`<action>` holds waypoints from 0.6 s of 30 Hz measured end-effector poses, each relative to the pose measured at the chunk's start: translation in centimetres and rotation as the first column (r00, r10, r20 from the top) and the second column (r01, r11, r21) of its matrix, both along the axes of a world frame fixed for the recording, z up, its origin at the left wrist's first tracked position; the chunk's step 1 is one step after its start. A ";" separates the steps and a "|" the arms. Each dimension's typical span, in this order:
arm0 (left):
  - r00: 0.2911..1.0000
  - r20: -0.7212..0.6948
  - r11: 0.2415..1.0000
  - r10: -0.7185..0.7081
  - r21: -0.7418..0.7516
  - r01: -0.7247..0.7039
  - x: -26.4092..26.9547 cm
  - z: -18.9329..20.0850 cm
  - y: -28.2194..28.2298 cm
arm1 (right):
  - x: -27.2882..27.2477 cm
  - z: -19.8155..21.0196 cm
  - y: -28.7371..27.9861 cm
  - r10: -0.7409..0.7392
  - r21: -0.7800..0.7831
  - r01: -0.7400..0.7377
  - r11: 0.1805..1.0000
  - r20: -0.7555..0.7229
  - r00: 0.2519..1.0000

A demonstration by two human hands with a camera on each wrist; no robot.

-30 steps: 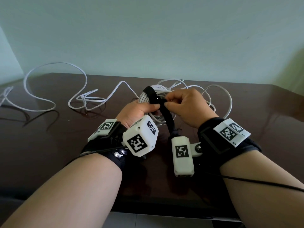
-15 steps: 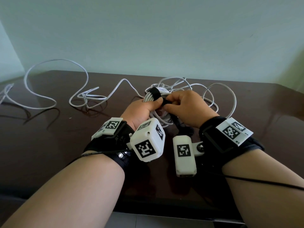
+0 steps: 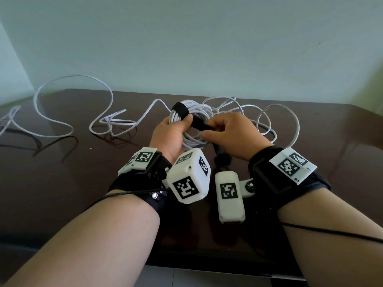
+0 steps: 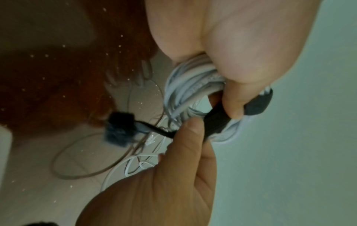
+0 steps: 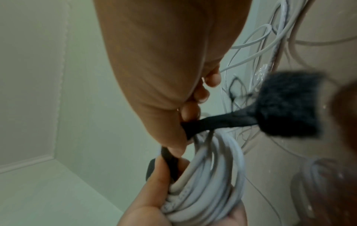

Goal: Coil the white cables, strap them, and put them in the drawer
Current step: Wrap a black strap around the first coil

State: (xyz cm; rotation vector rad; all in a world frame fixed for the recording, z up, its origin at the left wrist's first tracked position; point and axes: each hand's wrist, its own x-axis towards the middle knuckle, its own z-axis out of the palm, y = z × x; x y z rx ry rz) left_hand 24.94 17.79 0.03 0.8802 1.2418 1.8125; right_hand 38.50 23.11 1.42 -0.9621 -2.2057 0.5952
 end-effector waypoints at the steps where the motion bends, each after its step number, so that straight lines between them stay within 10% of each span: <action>1: 0.999 0.029 1.000 0.026 0.009 -0.027 0.0 -0.1 0.1 | 0.2 0.0 0.1 -0.003 -0.020 0.003 1.000 -0.026 1.000; 18: 0.868 0.461 0.962 -0.183 0.266 0.061 0.0 -0.5 1.7 | 0.7 -1.3 2.2 -0.086 -0.336 0.023 0.942 -0.174 0.981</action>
